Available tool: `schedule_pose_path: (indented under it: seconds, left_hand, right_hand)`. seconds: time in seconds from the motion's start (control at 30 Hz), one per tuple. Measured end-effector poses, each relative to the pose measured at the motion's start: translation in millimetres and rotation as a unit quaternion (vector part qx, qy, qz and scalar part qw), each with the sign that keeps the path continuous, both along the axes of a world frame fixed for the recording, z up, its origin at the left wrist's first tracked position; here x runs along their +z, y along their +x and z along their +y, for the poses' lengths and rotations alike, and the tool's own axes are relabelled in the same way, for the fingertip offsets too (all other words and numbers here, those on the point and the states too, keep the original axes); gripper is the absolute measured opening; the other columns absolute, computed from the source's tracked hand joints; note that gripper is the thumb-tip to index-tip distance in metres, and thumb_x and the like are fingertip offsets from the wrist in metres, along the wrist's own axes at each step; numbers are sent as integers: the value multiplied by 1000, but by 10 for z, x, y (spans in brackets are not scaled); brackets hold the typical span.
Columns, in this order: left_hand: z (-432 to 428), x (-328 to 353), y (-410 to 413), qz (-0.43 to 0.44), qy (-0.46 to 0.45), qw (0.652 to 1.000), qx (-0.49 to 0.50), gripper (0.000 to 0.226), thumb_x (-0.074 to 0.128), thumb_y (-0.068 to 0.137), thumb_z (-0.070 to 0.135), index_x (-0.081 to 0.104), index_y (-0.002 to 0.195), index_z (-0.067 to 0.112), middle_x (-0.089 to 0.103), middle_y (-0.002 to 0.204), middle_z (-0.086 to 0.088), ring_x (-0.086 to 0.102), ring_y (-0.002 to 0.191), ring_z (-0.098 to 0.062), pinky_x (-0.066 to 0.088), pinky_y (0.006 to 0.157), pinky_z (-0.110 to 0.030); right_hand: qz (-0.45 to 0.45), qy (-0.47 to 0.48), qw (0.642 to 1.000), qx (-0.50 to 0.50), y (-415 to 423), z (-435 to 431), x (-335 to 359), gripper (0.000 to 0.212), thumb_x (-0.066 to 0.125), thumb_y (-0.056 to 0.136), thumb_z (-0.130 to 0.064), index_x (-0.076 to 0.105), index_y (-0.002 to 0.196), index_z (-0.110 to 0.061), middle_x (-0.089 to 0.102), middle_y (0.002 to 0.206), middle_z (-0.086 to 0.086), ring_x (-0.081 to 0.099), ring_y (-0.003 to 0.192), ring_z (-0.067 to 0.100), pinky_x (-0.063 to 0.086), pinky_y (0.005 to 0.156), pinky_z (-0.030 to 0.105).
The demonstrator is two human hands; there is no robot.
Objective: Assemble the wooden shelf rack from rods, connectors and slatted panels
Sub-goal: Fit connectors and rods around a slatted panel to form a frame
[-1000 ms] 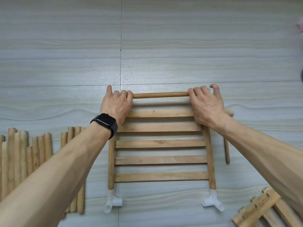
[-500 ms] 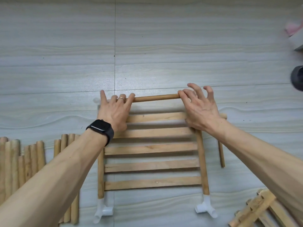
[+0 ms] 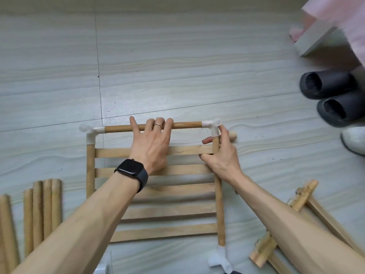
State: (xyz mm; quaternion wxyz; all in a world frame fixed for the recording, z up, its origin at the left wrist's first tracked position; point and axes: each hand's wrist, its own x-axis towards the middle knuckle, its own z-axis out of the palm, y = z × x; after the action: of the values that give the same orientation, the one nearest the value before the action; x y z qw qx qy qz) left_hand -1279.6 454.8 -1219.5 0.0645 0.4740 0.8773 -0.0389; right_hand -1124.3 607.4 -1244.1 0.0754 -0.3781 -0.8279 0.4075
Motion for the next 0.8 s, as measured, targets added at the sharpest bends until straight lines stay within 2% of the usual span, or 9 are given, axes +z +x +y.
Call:
schedule_pose_path:
  seconds: [0.13,0.17,0.23,0.33,0.43,0.5,0.57,0.73,0.8]
  left_hand:
    - [236,31,294,-19,19,1000,-16,85,59,78,19,16,152,14,43,138,-7,43,126,-31,16,115,-68]
    - [288,25,329,-25,25,999,-9,86,60,78,19,16,152,13,43,138,-7,44,127,-30,17,116,-64]
    - [326,1,337,-40,37,998,5,85,63,74,16,21,148,14,46,135,-6,46,122,-29,24,114,-54]
    - [288,-41,353,-45,56,997,1,79,62,69,13,31,142,16,50,126,-3,49,112,-28,31,105,-45]
    - [277,-83,372,-46,60,997,-12,75,61,69,12,34,140,15,52,123,-3,49,109,-27,31,103,-45]
    - [271,-115,370,-50,57,997,-21,72,62,70,14,35,137,15,51,121,-3,49,108,-27,32,101,-45]
    - [255,-141,379,-56,50,997,-24,69,61,71,14,36,135,14,51,120,-4,49,107,-27,33,99,-44]
    - [240,-195,408,-61,47,997,-21,64,55,74,8,38,135,14,52,121,-4,50,107,-28,34,96,-44]
    - [242,-215,399,-55,50,997,-20,62,53,75,7,38,136,13,53,121,-5,51,107,-29,35,95,-44]
  right_hand:
    - [7,10,999,52,-76,-108,-4,90,71,68,-10,26,140,-38,66,95,-30,51,90,-25,34,78,1]
    - [10,8,998,65,-94,-120,-3,91,70,67,-8,26,140,-39,65,96,-31,51,88,-25,33,76,-2]
    - [4,1,996,84,-121,-93,1,99,69,66,-8,22,146,-42,64,104,-29,55,89,-10,32,75,-4]
    - [-29,-5,992,124,-151,-1,39,117,71,62,-7,8,150,-50,49,123,-25,48,90,0,31,75,-6]
    - [-43,-23,987,154,-154,64,55,100,71,61,-6,21,138,-45,49,115,-34,53,92,-4,38,70,1]
    - [-60,-30,985,161,-150,68,60,92,72,61,-8,24,132,-42,55,111,-21,54,96,-11,40,68,5]
    - [-76,-22,983,167,-141,63,44,87,72,61,-10,26,129,-40,58,106,-11,58,90,-4,41,66,8]
    - [-74,3,985,156,-129,38,-23,79,72,60,-10,30,121,-36,58,91,-1,56,78,5,42,63,16]
    - [-75,3,986,151,-132,45,-48,76,72,59,-11,29,117,-37,56,83,-3,55,74,4,41,59,15]
